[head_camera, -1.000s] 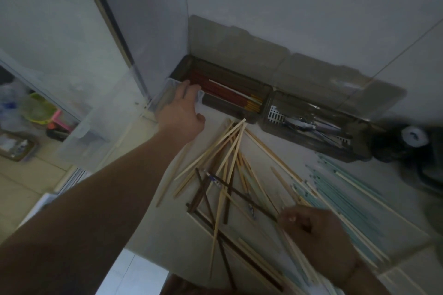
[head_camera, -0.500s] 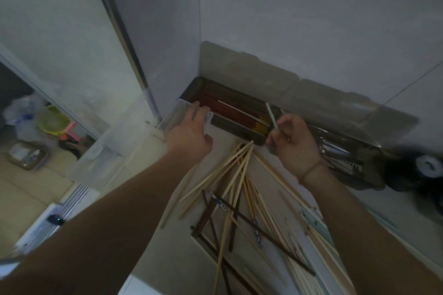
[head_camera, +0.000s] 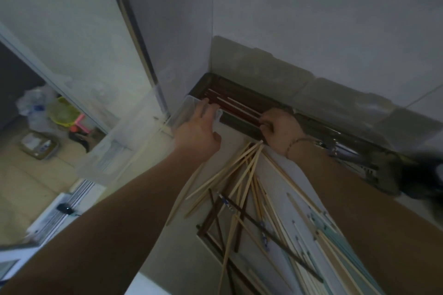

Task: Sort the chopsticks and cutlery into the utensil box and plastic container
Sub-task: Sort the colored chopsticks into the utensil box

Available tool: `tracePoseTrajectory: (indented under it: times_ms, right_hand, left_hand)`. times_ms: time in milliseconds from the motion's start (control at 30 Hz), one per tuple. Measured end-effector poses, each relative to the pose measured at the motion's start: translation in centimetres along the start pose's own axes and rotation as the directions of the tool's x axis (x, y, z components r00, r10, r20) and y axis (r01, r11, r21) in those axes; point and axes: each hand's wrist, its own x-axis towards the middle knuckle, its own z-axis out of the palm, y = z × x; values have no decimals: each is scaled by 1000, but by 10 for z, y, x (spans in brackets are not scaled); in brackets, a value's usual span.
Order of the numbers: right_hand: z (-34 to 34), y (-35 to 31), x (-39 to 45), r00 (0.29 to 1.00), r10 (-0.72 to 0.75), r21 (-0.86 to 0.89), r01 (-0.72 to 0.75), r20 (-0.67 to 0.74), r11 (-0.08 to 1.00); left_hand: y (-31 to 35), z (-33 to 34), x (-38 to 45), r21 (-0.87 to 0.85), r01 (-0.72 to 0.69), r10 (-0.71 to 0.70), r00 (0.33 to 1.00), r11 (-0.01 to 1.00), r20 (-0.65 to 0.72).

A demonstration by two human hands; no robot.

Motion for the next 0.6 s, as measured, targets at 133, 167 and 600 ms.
tracePoseTrajectory:
  times_ms: [133, 167, 600]
  right_hand:
    - [-14, -8, -45, 966, 44, 96, -20, -256, 995]
    - [-15, -12, -64, 958, 61, 110, -30, -282, 993]
    - [46, -33, -295, 989, -147, -78, 147, 4, 986]
  left_hand:
    - [2, -4, 0, -9, -4, 4, 999, 1000, 34]
    - [3, -5, -1, -8, 2, -1, 999, 1000, 38]
    - [4, -4, 0, 7, 6, -6, 998, 1000, 63]
